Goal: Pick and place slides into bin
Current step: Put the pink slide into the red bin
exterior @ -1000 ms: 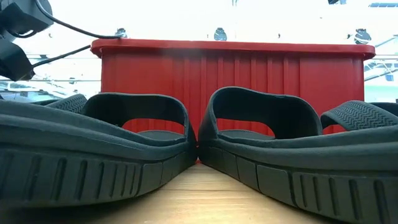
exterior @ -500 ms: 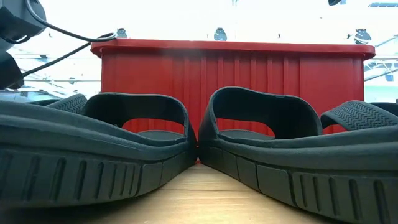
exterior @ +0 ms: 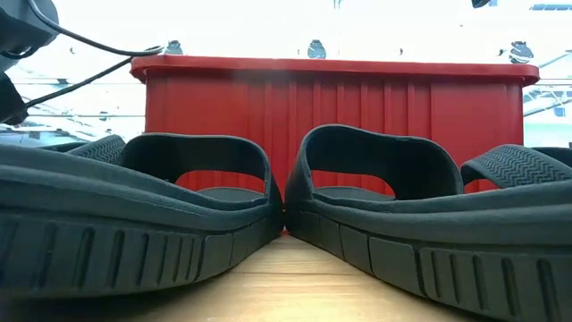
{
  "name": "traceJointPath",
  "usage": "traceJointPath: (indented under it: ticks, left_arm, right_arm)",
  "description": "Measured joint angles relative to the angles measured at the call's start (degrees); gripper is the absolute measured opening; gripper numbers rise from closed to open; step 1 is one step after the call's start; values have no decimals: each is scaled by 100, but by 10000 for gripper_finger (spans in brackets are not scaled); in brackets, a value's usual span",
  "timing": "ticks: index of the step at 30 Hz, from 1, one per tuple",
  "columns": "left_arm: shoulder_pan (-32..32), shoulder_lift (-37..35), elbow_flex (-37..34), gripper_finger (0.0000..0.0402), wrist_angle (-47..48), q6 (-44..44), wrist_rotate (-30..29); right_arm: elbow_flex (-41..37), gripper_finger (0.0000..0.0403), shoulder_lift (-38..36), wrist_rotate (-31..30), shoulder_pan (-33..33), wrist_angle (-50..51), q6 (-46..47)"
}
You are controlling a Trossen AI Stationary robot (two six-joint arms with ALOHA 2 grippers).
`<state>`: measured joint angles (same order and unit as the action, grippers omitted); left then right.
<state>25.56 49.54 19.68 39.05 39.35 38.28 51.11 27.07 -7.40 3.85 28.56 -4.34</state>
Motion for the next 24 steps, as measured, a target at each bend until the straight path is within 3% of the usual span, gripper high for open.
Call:
traceJointPath:
  ticks: [7, 15, 24]
  left_arm:
    - [72, 0, 0, 2, -3, 105, -17]
    - [72, -61, 11, 1, 21, 1041, -41]
    - [79, -167, 508, 0, 334, 1403, -30]
  right_arm:
    - [0, 0, 0, -2, 0, 0, 2]
    - [0, 0, 0, -2, 0, 0, 0]
    - [0, 0, 0, -4, -1, -3, -146]
